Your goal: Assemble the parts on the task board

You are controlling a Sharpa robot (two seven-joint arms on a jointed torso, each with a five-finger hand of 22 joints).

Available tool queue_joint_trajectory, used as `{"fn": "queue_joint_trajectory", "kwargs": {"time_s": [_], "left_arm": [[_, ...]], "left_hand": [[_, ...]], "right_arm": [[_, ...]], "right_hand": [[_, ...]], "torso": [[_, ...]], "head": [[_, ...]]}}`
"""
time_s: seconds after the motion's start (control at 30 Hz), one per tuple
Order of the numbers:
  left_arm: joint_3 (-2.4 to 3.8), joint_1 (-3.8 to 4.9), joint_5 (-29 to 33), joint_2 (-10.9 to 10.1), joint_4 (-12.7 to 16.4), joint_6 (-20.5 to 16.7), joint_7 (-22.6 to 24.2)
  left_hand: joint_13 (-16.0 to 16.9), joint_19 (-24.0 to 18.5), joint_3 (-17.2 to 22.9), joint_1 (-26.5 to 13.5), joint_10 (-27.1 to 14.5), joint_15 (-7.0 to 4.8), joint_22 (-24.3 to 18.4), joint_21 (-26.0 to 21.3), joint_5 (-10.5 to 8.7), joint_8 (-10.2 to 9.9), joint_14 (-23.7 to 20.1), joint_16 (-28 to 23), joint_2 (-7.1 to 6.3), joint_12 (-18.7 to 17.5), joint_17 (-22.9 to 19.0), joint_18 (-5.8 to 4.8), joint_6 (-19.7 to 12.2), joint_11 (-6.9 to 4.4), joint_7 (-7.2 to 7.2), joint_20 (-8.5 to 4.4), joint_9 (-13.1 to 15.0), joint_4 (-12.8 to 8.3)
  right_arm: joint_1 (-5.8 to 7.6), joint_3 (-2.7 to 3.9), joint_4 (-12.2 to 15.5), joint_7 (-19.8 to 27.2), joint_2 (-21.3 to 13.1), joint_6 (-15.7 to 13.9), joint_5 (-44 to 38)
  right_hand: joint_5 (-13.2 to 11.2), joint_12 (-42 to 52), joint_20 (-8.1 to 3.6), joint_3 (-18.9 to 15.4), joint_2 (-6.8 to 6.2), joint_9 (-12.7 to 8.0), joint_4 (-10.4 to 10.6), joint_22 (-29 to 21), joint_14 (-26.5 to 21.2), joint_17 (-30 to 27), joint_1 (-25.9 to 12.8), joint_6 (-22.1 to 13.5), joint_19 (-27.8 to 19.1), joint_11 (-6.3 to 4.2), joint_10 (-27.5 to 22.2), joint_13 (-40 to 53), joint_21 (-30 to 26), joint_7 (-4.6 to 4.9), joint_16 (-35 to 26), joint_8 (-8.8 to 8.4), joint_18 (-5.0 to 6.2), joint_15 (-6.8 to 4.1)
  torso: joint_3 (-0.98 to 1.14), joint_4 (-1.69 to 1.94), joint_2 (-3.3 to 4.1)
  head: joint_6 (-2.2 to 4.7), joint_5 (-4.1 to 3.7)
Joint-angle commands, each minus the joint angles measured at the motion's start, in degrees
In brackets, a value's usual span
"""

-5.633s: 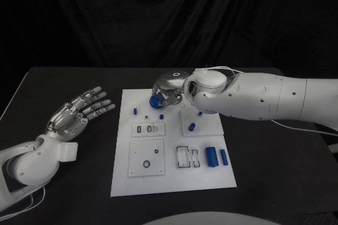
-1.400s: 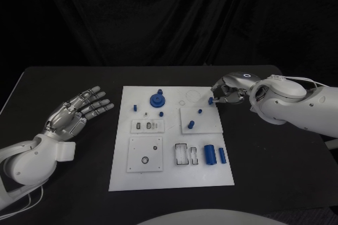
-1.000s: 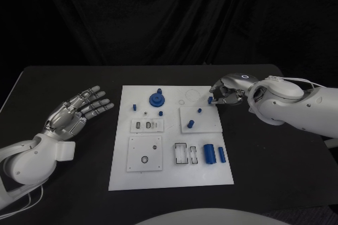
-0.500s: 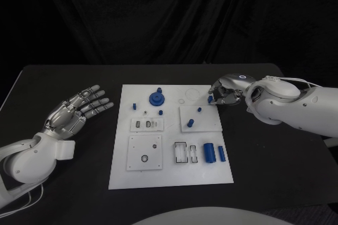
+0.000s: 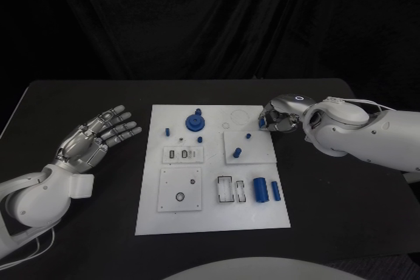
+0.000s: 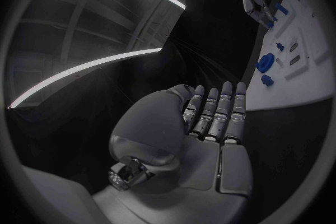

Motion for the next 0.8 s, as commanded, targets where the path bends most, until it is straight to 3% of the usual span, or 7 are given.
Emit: {"fn": "queue_joint_trajectory", "kwargs": {"time_s": [0.03,0.17,0.33,0.37,0.5,0.53,0.8], "left_arm": [[0.05,-0.08,0.23,0.12,0.01,0.99,0.26],[0.05,-0.09,0.23,0.13,-0.06,1.03,0.18],[0.05,-0.11,0.23,0.10,-0.12,1.08,0.05],[0.05,-0.11,0.23,0.09,-0.13,1.09,0.02],[0.05,-0.12,0.23,0.06,-0.17,1.13,-0.08],[0.05,-0.13,0.23,0.04,-0.17,1.14,-0.10],[0.05,-0.15,0.23,-0.09,-0.12,1.01,-0.10]], "left_hand": [[0.00,-0.50,0.30,-0.43,-0.04,0.28,0.08,0.35,-0.25,-0.03,-0.25,0.30,0.09,0.35,-0.05,-1.00,-0.06,0.31,0.49,0.05,0.05,-0.01],[0.00,-0.50,0.30,-0.43,-0.04,0.28,0.08,0.35,-0.25,-0.03,-0.25,0.30,0.09,0.35,-0.05,-1.00,-0.06,0.31,0.49,0.05,0.05,-0.01],[0.00,-0.50,0.30,-0.43,-0.04,0.28,0.08,0.35,-0.25,-0.03,-0.25,0.30,0.09,0.35,-0.05,-1.00,-0.06,0.31,0.49,0.05,0.05,-0.01],[0.00,-0.50,0.30,-0.43,-0.04,0.28,0.08,0.35,-0.25,-0.03,-0.25,0.30,0.09,0.35,-0.05,-1.00,-0.06,0.31,0.49,0.05,0.05,-0.01],[0.00,-0.50,0.30,-0.43,-0.04,0.28,0.08,0.35,-0.25,-0.03,-0.25,0.30,0.09,0.35,-0.05,-1.00,-0.06,0.31,0.49,0.05,0.05,-0.01],[0.00,-0.50,0.30,-0.43,-0.04,0.28,0.08,0.35,-0.25,-0.03,-0.25,0.30,0.09,0.35,-0.05,-1.00,-0.06,0.31,0.49,0.05,0.05,-0.01],[-0.01,-0.54,0.40,-0.48,-0.04,0.28,0.08,0.36,-0.29,-0.06,-0.30,0.31,0.08,0.34,-0.07,-1.02,-0.13,0.30,0.51,0.04,0.04,-0.01]], "right_arm": [[-0.29,0.01,-0.18,0.05,0.14,-0.71,-0.15],[-0.40,0.01,-0.29,0.19,0.25,-1.52,-0.15],[-0.47,0.01,-0.25,0.83,0.20,-4.45,-0.15],[-0.48,0.01,-0.19,0.98,0.16,-5.38,-0.15],[-0.49,0.02,0.27,1.48,-0.10,-8.45,-0.15],[-0.49,0.02,0.46,1.64,-0.19,-9.14,-0.15],[0.47,0.11,3.96,2.43,-0.45,-12.83,-0.15]], "right_hand": [[0.36,-0.27,0.04,-0.17,0.43,0.23,0.22,-0.06,-0.29,-0.12,0.18,0.66,-0.28,0.06,0.24,-0.03,-0.44,0.14,-0.27,0.36,0.76,0.21],[1.41,-0.28,0.04,-0.23,0.71,1.11,0.29,0.02,-0.20,-0.14,0.37,2.01,-0.17,0.04,0.26,0.01,-0.66,0.14,-0.38,1.49,0.77,0.19],[4.56,-0.36,-0.02,0.03,1.20,2.40,-0.03,0.18,-0.11,-0.10,1.08,3.36,-0.03,-0.04,0.23,0.04,-0.93,0.06,-0.48,3.17,0.77,0.15],[6.47,-0.22,-0.09,0.24,1.43,3.10,-0.29,0.33,-0.03,0.00,1.45,4.19,0.09,-0.10,0.47,0.29,-0.90,-0.03,-0.42,4.22,0.76,0.11],[8.66,-0.26,-0.13,0.50,1.61,3.96,-0.61,0.49,-0.01,0.02,1.83,4.39,0.17,-0.13,0.51,0.32,-1.00,-0.07,-0.48,5.34,0.73,0.06],[10.73,-0.26,-0.21,0.93,1.74,4.44,-1.07,0.66,0.13,0.20,2.49,4.98,0.31,-0.14,0.59,0.43,-0.86,-0.09,-0.30,6.09,0.71,0.00],[12.23,-0.36,-0.18,1.34,1.60,5.42,-1.44,0.94,0.33,0.40,2.90,5.53,0.52,-0.01,0.71,0.39,-0.80,-0.05,-0.14,7.45,0.65,0.03]], "torso": [[0.02,-0.01,0.00],[0.01,-0.02,0.01],[0.03,-0.04,0.00],[0.03,-0.01,0.01],[0.01,-0.02,-0.02],[0.01,-0.02,-0.02],[0.01,-0.09,-0.04]], "head": [[-0.03,-0.02],[-0.08,-0.02],[-0.07,0.07],[-0.04,0.08],[-0.06,0.24],[-0.06,0.24],[0.00,0.46]]}}
